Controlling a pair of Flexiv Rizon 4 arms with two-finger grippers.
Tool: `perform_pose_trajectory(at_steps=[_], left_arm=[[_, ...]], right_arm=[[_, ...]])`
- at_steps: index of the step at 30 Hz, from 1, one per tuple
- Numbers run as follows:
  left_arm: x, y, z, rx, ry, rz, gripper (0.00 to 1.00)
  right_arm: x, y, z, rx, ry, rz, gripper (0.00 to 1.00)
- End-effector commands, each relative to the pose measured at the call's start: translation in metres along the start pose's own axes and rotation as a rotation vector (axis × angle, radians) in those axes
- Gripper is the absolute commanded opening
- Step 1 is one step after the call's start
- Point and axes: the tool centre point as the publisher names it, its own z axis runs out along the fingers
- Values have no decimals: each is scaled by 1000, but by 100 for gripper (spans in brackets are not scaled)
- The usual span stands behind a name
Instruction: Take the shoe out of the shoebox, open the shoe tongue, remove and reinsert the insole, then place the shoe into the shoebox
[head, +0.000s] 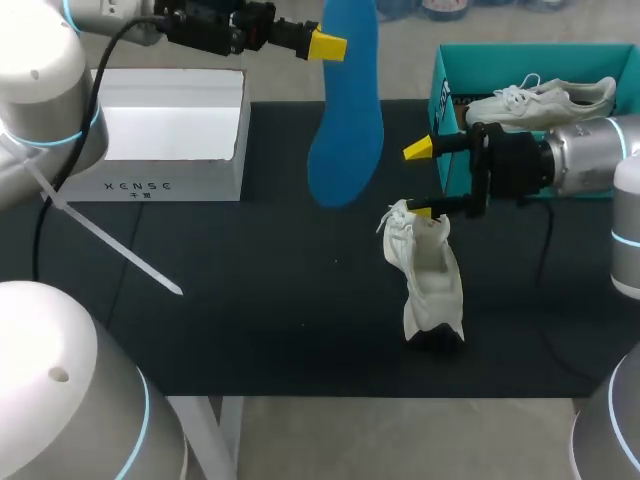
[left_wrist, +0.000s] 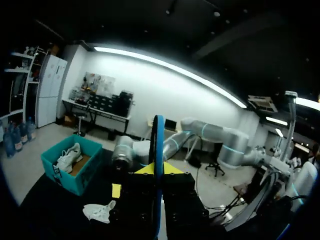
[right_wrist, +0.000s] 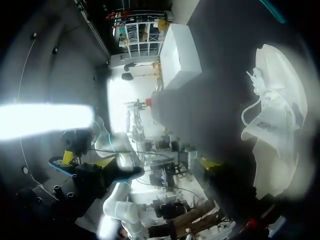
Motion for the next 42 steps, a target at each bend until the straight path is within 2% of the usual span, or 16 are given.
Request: perform_pose_trajectory(at_steps=[1,4,14,42], left_arm=[[22,33,4,99,-44,212,0],[31,48,14,108,-45,255,0],[44,80,35,82,-103,337,0],[44,80,35,82,-103,337,0]], right_arm=[[0,-1,1,-4,-1,0,100],[0,-1,1,-4,-1,0,100],[0,-1,1,-4,-1,0,100],[0,-1,1,-4,-1,0,100]])
